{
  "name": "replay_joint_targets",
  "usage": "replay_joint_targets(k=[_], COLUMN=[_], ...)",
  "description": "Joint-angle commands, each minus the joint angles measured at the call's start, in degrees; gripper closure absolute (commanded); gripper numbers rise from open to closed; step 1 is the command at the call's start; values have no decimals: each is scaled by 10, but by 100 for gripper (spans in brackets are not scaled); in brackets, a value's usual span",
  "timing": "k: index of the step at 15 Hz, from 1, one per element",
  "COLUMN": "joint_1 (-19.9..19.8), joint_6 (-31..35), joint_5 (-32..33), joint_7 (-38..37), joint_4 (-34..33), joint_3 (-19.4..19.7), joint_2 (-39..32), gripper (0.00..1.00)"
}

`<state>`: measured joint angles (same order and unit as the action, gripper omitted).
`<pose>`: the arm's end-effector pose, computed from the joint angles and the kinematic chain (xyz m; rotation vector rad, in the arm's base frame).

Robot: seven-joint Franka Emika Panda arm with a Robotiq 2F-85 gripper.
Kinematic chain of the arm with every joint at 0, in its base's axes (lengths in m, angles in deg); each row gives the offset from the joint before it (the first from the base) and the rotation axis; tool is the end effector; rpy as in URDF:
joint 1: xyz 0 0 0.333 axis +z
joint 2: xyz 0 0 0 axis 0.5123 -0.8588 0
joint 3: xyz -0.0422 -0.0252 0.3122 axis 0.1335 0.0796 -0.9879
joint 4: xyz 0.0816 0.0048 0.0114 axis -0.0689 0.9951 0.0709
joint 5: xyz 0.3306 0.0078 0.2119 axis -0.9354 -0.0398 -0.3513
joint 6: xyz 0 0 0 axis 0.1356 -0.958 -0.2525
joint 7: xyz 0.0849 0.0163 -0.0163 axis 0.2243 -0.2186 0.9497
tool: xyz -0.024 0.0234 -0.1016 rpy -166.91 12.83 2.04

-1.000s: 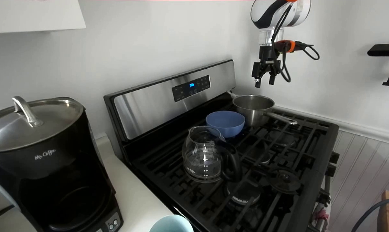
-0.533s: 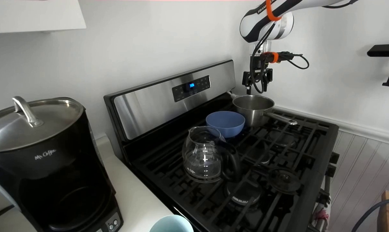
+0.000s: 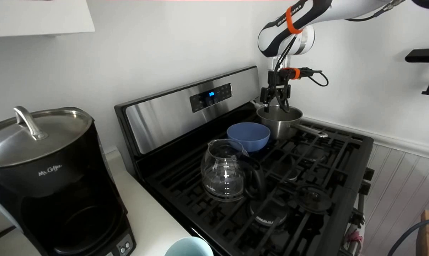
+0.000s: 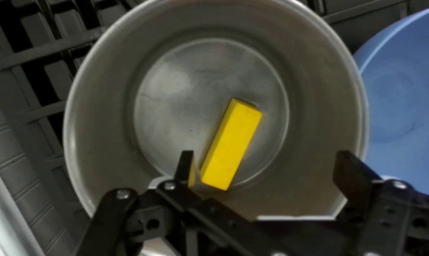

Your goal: Pick up the yellow rectangular block from the silver pot and put it on the hob of the stove

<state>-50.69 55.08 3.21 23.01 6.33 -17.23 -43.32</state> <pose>0.6237 -0.3228 0.3294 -3.0451 0.4731 0.1013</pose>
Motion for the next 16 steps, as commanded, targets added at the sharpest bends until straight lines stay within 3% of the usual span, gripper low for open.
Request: replay_joint_targets(k=[1,12,16], joint_1=[-21,-34,-25], joint_6=[22,63,79], joint_5=[-5,-15,-1], joint_7=[37,41,9], joint_4=[-23,-10,7], joint_3=[-22,-40,-26], joint_2=[-40,-60,-52], gripper=[0,0,0])
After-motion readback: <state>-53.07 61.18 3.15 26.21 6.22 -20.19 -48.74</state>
